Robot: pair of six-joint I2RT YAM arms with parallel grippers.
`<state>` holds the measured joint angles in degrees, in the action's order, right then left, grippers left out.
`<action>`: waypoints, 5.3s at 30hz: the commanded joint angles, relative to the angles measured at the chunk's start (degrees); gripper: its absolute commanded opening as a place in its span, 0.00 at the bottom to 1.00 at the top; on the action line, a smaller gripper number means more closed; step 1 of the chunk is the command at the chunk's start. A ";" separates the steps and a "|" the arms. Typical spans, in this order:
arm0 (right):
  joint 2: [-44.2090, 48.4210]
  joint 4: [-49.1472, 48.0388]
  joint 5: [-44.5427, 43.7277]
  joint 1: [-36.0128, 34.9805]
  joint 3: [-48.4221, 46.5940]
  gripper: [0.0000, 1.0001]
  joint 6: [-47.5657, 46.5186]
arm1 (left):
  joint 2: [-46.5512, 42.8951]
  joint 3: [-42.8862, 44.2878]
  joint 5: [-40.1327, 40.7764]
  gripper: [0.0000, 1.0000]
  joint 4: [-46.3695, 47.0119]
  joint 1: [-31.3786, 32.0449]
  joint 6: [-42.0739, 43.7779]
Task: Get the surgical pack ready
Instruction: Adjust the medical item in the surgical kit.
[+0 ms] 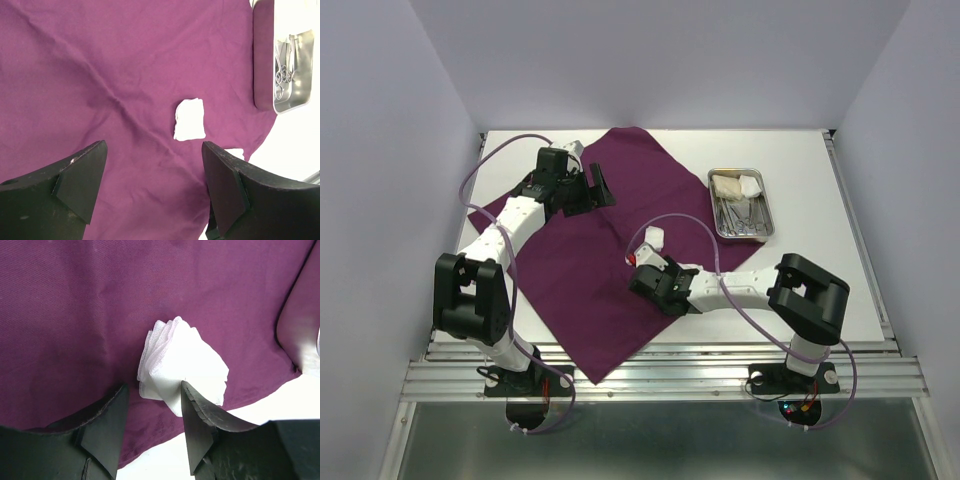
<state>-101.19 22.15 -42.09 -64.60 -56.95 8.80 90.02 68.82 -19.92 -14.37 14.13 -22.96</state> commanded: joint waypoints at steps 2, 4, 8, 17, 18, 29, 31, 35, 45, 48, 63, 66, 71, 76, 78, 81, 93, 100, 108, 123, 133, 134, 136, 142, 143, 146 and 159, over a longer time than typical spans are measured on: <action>0.20 -1.50 -1.86 -0.62 0.70 0.52 0.69 | -2.92 -0.61 -0.91 0.88 1.63 -0.24 0.73; 0.03 -2.02 -2.03 -0.62 1.48 0.51 0.69 | -2.83 -0.61 -1.08 0.88 1.80 -0.24 0.81; -0.59 -2.46 -4.05 -0.62 1.66 0.49 0.87 | -2.83 -0.70 -1.26 0.88 1.89 -0.24 0.64; 0.20 -4.31 -5.90 -0.62 2.28 0.34 -0.01 | -2.83 -0.44 -1.61 0.88 1.80 -0.24 0.46; 0.20 -4.48 -5.99 -0.62 2.19 0.33 -0.10 | -2.83 -0.52 -1.70 0.88 1.80 -0.24 0.37; 0.99 -5.28 -7.49 -0.62 0.00 0.01 -0.54 | -2.74 -0.17 -2.14 0.87 1.98 -0.24 0.46; 0.90 -4.31 -7.48 -0.62 -1.23 0.01 0.34 | -2.83 -0.17 -2.05 0.88 1.89 -0.24 0.55; 0.99 -3.96 -7.66 -0.62 -2.64 0.01 1.66 | -2.92 -0.44 -1.96 0.87 1.98 -0.24 0.64; 1.08 -2.29 -3.18 0.70 -5.54 0.01 3.94 | -2.83 -0.96 -1.96 0.87 2.15 -0.42 1.08; -1.02 -1.76 -1.43 0.70 -7.03 0.01 4.82 | -2.66 -1.23 -2.05 0.87 2.42 -0.42 1.08; -0.60 -1.41 10.79 3.15 -13.01 0.58 5.09 | -3.01 -1.58 -1.70 0.87 2.24 -0.68 1.16; 2.57 -1.67 13.86 5.17 -13.10 0.58 4.91 | -3.09 -1.67 -1.70 0.87 2.33 -0.68 1.25; 6.79 -2.72 21.95 11.75 -11.70 0.58 6.23 | -3.09 -1.84 -1.79 0.87 2.42 -0.77 1.16; 7.85 -2.90 30.90 17.21 -10.11 0.57 5.44 | -3.27 -1.84 -1.79 0.87 2.24 -0.77 1.16; 7.85 -2.99 36.18 20.82 -9.33 0.58 5.27 | -3.27 -1.76 -1.79 0.87 2.33 -0.77 1.16; 7.85 -3.25 45.04 26.27 -8.45 0.61 4.83 | -3.62 -1.93 -1.79 0.87 2.33 -0.77 1.08; 2.14 -5.88 61.23 30.31 -7.04 0.71 3.15 | -3.71 -2.20 -2.14 0.87 2.59 -0.77 0.90; -0.76 -6.51 65.11 31.46 -6.07 0.72 2.36 | -3.36 -2.37 -2.31 0.87 2.68 -0.77 0.99; -2.52 -8.52 69.59 32.52 -4.05 0.74 3.42 | -2.92 -2.20 -2.58 0.87 2.68 -0.77 1.25; -3.40 -11.08 74.78 33.05 -2.11 0.64 4.91 | -2.83 -2.72 -2.49 0.87 3.03 -0.77 1.25; -2.35 -11.25 73.38 34.19 -1.32 0.27 5.44 | -2.83 -2.72 -2.49 0.87 2.95 -0.77 1.16; -1.91 -11.25 73.03 34.19 -1.24 0.24 5.61 | -2.83 -2.72 -2.49 0.87 2.95 -0.77 1.16; -0.25 -11.17 71.54 34.19 -0.80 0.17 6.05 | -2.83 -2.63 -2.40 0.87 2.86 -0.77 1.16; 5.28 -10.99 66.89 34.19 0.61 0.09 10.18 | -2.57 -2.55 -1.96 0.87 2.59 -0.77 1.16; 6.08 -10.99 65.65 34.19 0.87 0.07 11.67 | -2.57 -2.37 -1.88 0.87 2.59 -0.77 1.16; 8.89 -10.64 60.03 34.19 2.10 0.04 14.13 | -2.22 -2.20 -1.79 0.86 2.59 -0.77 1.25; 15.23 -14.49 39.45 34.19 8.86 0.10 38.10 | -1.16 -1.49 -1.70 0.86 2.42 -0.77 1.43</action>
<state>-88.68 11.51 4.32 -30.72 -50.98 35.27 89.19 66.41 -21.58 -12.88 13.74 -22.52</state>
